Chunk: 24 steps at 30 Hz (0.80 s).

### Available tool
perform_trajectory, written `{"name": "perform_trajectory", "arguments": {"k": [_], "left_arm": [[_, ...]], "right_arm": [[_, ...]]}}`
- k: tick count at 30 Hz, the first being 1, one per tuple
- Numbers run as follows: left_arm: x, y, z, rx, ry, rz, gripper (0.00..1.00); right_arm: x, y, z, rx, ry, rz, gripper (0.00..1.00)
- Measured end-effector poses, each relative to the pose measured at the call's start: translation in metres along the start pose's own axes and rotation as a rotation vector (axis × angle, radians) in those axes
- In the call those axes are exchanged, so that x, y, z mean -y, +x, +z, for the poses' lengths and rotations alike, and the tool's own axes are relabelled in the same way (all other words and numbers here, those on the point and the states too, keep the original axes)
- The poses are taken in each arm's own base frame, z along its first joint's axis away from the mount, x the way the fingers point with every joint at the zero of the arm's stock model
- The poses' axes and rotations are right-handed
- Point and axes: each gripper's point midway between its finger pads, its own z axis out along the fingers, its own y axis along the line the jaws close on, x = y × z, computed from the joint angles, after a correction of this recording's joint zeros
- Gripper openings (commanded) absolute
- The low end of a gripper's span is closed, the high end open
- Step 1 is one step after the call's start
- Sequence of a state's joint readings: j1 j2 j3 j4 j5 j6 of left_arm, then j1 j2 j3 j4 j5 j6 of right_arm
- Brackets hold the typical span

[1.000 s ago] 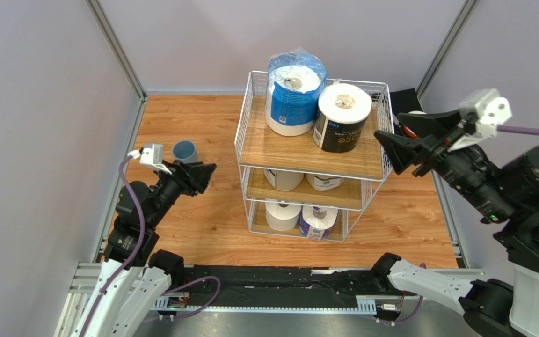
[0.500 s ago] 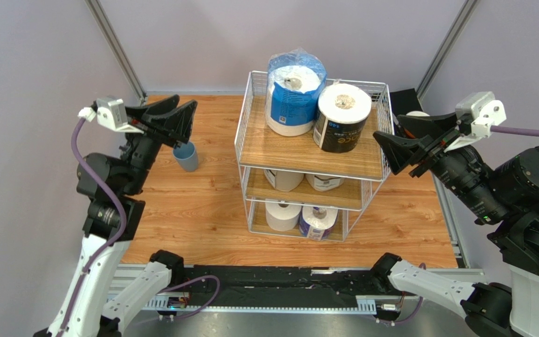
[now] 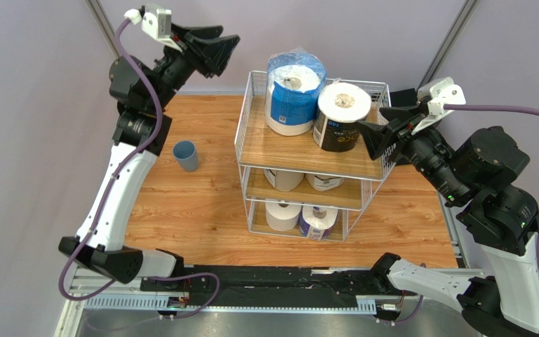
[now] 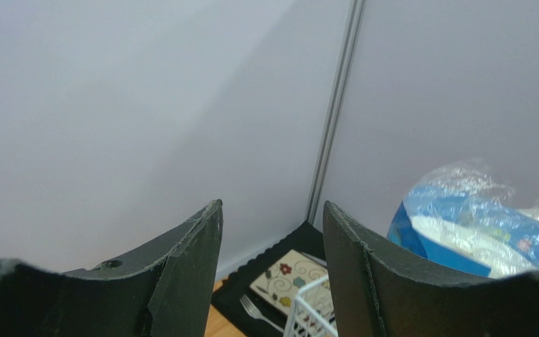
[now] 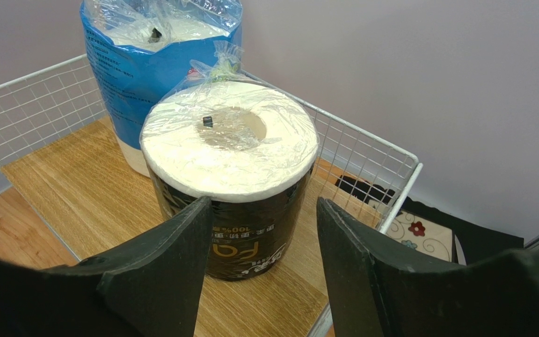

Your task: Place and organize the paper towels onto the shelf

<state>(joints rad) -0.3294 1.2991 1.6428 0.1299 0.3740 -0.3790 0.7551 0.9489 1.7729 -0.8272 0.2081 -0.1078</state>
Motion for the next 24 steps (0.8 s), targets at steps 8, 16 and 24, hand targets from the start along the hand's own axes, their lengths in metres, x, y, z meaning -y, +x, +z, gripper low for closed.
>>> {"name": "perform_trajectory", "arguments": {"k": [8, 16, 24], "left_arm": [[0.022, -0.022, 0.06, 0.052, 0.137, 0.022, 0.64], [0.056, 0.048, 0.095, -0.075, 0.217, 0.022, 0.64], [0.053, 0.073, 0.103, -0.114, 0.188, 0.089, 0.64]], "right_arm": [[-0.001, 0.0, 0.005, 0.003, 0.005, 0.011, 0.61], [0.001, 0.0, 0.004, 0.005, 0.011, 0.015, 0.61], [0.001, 0.003, 0.002, 0.002, 0.011, 0.015, 0.61]]}}
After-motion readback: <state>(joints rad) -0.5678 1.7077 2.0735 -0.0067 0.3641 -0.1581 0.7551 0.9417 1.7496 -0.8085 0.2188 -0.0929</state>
